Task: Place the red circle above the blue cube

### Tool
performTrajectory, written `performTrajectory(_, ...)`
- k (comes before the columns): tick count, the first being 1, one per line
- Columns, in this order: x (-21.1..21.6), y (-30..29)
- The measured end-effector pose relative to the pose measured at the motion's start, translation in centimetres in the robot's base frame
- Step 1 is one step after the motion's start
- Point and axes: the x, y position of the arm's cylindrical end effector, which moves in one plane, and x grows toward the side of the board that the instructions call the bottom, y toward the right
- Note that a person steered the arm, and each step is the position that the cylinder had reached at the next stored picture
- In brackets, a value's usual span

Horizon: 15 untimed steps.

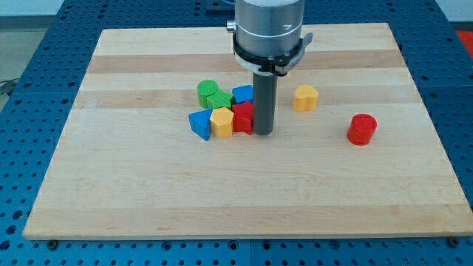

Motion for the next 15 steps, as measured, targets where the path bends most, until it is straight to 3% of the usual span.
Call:
performTrajectory(3, 0.5, 5.1)
performTrajectory(4, 2.0, 5.5)
performTrajectory(5, 6.8, 9.1)
performTrajectory(6, 5.7, 17.1)
performTrajectory(8, 5.6, 17.7)
performTrajectory(9, 3.4, 16.6)
performTrajectory(13, -12.6, 5.9)
performTrajectory(15, -12.0, 6.5)
